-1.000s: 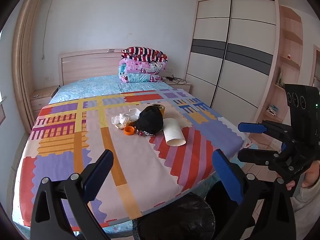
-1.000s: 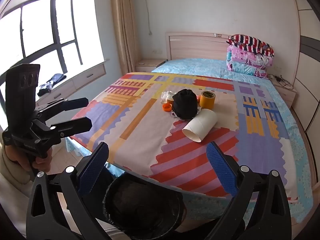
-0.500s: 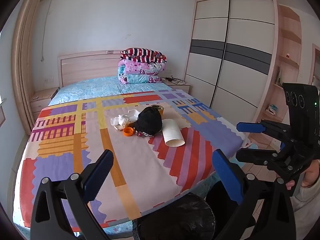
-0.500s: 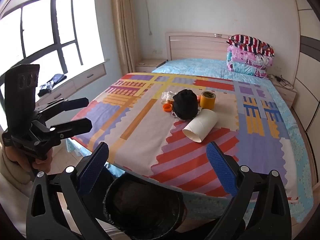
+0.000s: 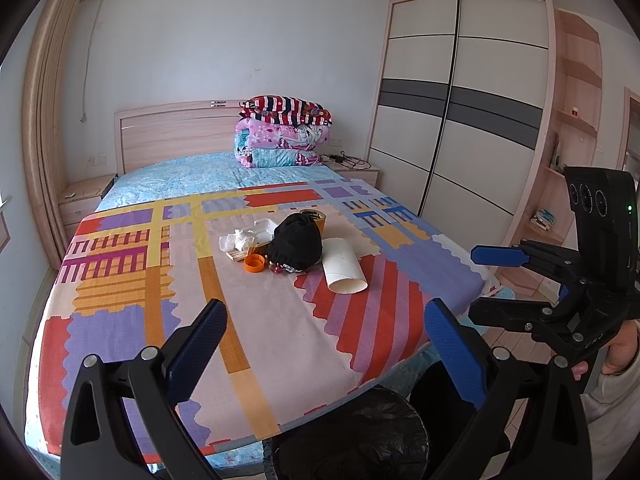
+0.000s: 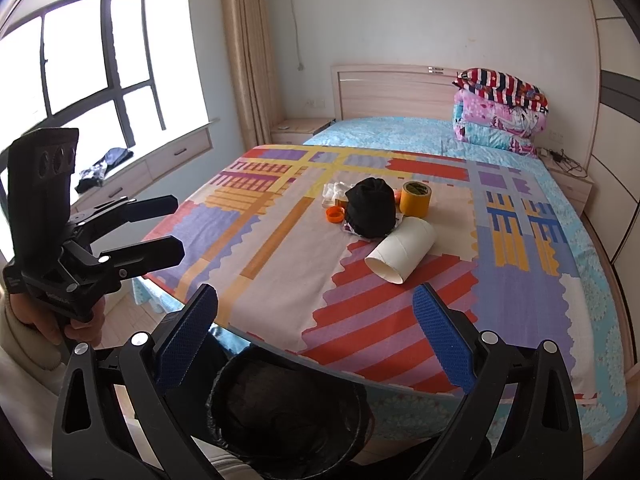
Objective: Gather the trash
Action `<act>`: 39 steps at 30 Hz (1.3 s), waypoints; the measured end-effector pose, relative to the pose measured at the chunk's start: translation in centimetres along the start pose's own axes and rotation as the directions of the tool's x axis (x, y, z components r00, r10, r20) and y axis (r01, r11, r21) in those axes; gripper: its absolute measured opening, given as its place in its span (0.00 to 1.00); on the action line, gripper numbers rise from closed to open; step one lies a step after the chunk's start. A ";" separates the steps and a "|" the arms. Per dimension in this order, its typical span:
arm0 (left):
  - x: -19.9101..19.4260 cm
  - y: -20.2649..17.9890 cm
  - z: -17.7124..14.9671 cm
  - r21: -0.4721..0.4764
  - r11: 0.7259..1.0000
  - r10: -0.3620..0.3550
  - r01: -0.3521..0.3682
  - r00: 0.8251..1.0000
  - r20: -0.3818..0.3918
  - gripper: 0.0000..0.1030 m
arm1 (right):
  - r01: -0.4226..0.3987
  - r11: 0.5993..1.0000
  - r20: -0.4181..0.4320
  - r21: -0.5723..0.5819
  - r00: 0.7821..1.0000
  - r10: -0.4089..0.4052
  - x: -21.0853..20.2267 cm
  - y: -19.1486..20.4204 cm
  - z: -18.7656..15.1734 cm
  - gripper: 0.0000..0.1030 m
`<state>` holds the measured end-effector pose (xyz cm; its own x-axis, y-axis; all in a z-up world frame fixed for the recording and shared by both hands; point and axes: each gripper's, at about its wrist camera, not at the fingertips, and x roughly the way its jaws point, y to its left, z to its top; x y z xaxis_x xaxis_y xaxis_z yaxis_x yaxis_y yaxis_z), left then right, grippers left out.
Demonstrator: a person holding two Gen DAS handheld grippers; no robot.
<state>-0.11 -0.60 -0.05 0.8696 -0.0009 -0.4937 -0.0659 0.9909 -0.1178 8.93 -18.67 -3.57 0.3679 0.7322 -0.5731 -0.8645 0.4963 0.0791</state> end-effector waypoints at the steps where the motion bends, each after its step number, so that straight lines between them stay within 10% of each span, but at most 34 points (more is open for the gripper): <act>1: 0.0 0.0 0.0 -0.001 1.000 0.000 0.000 1.000 0.000 0.92 | 0.000 1.000 0.000 0.001 1.000 0.000 0.0 0.0 0.0 0.96; 39: -0.1 -0.1 0.3 -0.007 1.000 -0.008 0.008 1.000 -0.002 0.92 | -0.002 1.000 -0.005 0.001 1.000 0.002 0.1 -0.1 0.0 0.96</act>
<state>-0.02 -0.69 0.26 0.8690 -0.0091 -0.4946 -0.0624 0.9898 -0.1280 9.04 -18.62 -3.69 0.3645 0.7310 -0.5768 -0.8651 0.4951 0.0808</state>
